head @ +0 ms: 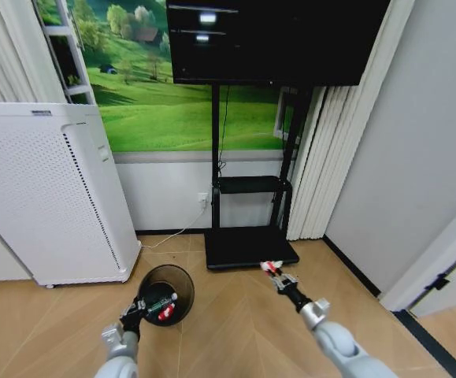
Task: Pick up the trash bin and place the garbage on the floor into it.
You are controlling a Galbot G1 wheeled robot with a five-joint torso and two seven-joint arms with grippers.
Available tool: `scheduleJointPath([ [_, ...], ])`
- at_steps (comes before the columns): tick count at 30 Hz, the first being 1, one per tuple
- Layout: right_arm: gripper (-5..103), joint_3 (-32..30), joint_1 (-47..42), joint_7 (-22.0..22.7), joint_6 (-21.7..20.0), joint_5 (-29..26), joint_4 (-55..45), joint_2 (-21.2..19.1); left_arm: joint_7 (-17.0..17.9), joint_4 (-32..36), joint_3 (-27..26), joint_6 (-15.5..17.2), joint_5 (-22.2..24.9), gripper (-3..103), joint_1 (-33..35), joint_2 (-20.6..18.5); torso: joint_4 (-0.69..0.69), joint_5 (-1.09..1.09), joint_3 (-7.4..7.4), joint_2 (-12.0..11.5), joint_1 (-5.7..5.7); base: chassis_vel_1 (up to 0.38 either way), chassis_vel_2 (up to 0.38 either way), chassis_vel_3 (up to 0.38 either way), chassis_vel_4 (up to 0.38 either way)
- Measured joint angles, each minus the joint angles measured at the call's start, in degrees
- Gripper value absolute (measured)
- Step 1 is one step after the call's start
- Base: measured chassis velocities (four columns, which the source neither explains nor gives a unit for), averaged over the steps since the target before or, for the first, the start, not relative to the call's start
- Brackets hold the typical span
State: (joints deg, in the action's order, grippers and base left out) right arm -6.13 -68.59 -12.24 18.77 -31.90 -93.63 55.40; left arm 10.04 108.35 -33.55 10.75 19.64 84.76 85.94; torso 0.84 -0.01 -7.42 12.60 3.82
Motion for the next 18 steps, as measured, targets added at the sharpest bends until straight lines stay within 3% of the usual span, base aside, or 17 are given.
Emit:
scheduleJointPath([
  [2,24,4.68,0.05,0.98,-0.97,2.21,-2.00,1.40,0.02,0.13,0.89,-0.01,-0.37,7,-0.25,0.40,-0.01,-0.01,0.00,0.00,0.00,0.000,0.000,0.000,0.000],
  [10,24,10.47,0.99,1.86,-2.12,2.94,-3.87,3.28,-0.17,0.49,2.13,-0.28,-0.87,7,0.87,0.80,-0.01,0.00,0.01,0.00,0.00,0.000,0.000,0.000,0.000],
  [18,24,13.92,2.60,1.05,-1.74,1.61,-4.91,3.08,-0.64,-6.06,4.83,-0.80,-1.43,7,-3.40,1.37,-0.01,0.00,0.01,0.00,0.00,0.000,0.000,0.000,0.000],
])
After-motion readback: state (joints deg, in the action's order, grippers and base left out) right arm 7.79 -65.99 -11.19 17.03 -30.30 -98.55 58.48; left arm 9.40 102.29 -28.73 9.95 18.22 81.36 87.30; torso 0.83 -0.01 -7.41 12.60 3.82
